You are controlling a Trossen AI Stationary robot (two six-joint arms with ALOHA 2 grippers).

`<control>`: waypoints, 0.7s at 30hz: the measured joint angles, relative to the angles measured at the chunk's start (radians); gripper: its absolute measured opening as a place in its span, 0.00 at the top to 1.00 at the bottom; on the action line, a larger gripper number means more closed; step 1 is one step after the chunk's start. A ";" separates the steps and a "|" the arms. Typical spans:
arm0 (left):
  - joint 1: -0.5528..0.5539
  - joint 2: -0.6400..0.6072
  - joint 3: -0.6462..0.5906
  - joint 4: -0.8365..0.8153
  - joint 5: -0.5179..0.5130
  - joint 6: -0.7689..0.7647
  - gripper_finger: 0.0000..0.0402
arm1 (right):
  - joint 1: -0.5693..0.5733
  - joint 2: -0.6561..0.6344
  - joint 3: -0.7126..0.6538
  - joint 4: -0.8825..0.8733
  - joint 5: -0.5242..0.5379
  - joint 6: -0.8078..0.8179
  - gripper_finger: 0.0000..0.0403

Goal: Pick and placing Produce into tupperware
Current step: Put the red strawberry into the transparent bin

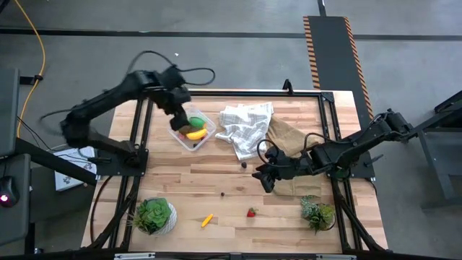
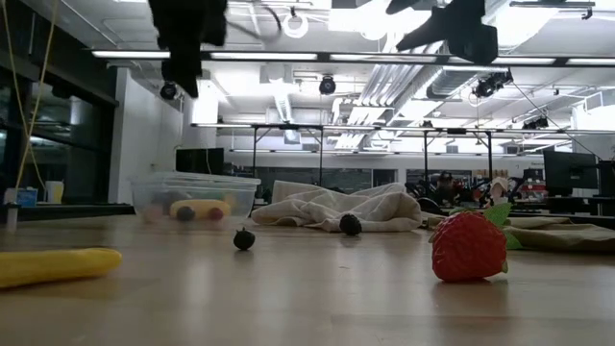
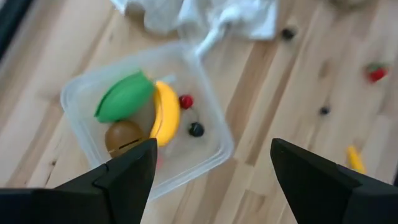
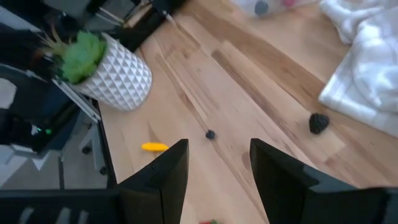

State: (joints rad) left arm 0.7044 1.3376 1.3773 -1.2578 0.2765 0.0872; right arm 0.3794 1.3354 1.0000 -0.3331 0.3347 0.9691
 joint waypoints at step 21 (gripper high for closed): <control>-0.662 -0.468 -0.301 0.264 -0.208 -0.776 0.24 | 0.029 0.026 0.002 0.028 -0.327 0.042 0.60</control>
State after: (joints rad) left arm 0.0424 0.8691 1.0762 -0.9942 0.0687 -0.6891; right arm 0.4083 1.3612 1.0019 -0.3055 0.0075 1.0108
